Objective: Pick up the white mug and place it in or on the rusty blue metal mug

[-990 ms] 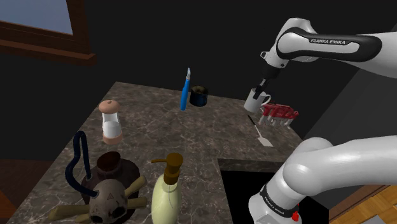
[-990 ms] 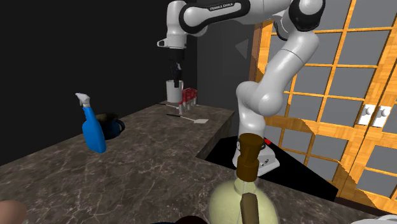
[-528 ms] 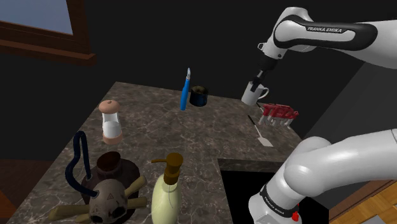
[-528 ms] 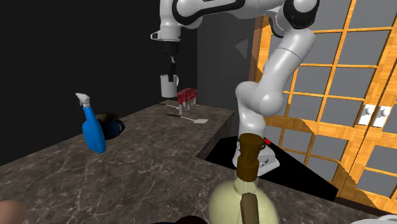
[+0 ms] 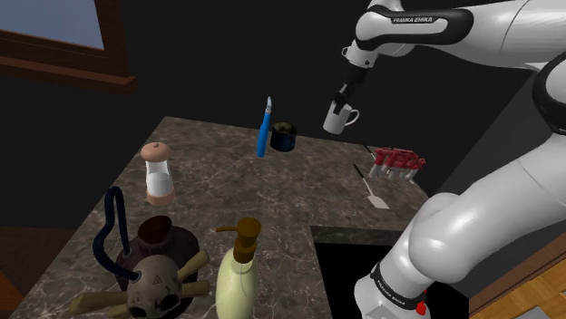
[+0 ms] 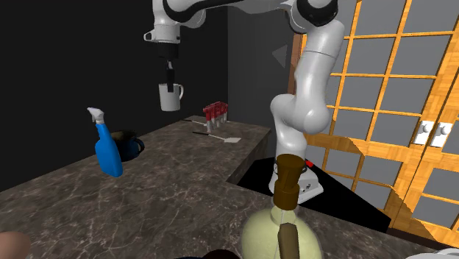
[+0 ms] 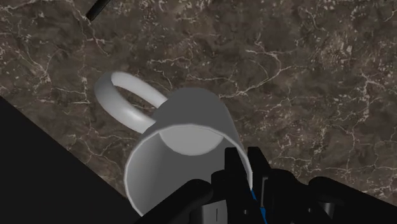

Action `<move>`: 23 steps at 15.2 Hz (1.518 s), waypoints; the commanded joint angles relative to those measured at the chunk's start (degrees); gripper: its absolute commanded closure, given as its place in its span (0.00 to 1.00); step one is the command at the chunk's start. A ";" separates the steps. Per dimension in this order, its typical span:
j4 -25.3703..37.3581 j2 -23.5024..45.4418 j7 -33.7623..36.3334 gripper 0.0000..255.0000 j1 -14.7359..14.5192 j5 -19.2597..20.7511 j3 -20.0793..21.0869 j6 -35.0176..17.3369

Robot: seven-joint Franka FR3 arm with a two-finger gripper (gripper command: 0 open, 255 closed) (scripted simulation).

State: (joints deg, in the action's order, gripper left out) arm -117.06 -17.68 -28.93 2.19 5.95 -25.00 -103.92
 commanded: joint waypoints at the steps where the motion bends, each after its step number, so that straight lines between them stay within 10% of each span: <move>1: 4.31 4.35 -0.10 1.00 -0.94 -1.77 -0.23 0.22; 13: 43.12 35.61 -2.25 1.00 0.31 -15.30 -0.83 10.70; 23: 33.20 34.03 -2.35 1.00 -0.69 -14.65 -0.44 2.25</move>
State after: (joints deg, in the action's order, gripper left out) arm -82.67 16.64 -31.22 1.61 -8.79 -25.44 -100.72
